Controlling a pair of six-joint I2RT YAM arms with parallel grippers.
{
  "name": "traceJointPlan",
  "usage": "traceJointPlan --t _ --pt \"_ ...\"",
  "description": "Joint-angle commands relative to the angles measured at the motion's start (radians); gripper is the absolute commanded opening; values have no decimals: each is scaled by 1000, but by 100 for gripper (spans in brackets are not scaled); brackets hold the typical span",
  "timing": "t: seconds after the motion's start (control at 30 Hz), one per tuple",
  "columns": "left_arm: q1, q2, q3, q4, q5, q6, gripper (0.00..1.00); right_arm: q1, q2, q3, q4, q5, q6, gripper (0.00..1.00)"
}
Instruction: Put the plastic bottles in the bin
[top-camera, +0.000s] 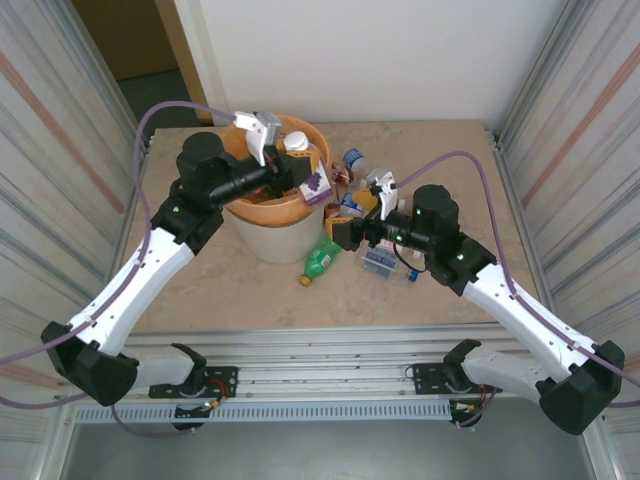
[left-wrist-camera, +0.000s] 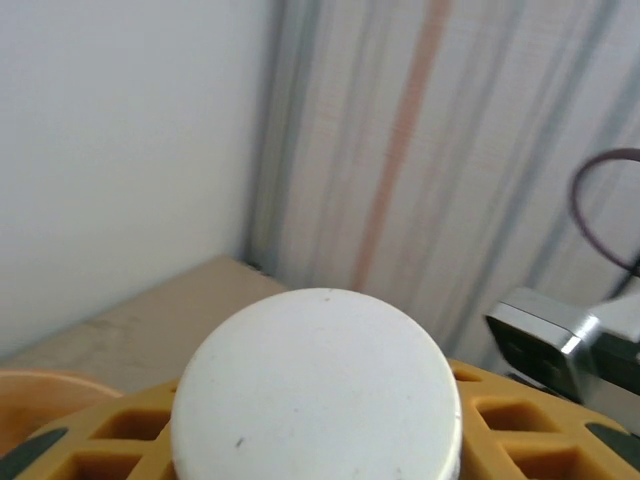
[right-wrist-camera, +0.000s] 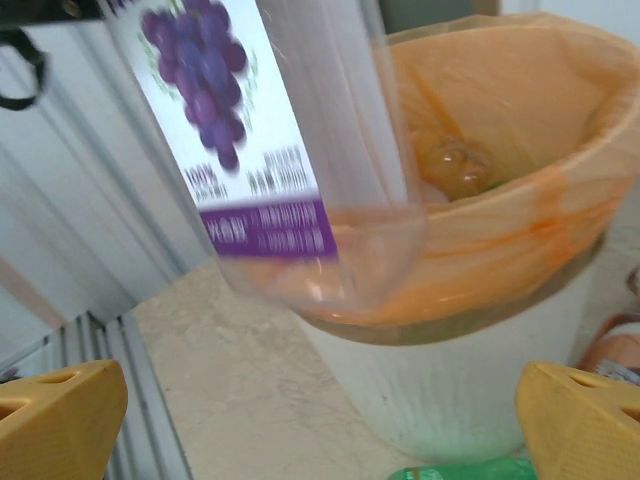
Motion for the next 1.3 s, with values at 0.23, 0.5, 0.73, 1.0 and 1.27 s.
traceJointPlan --t 0.23,0.5,0.73,1.0,1.27 --pt "32 30 125 -134 -490 267 0 -6 57 8 -147 295 153 98" --pt "83 146 242 -306 -555 335 0 12 187 1 -189 382 328 98" --pt "103 262 295 -364 -659 441 0 70 335 35 -218 393 445 98" --pt "125 372 319 -365 -681 544 0 117 467 63 -217 390 546 98" --pt "132 463 346 -377 -687 582 11 125 571 93 -220 380 595 98"
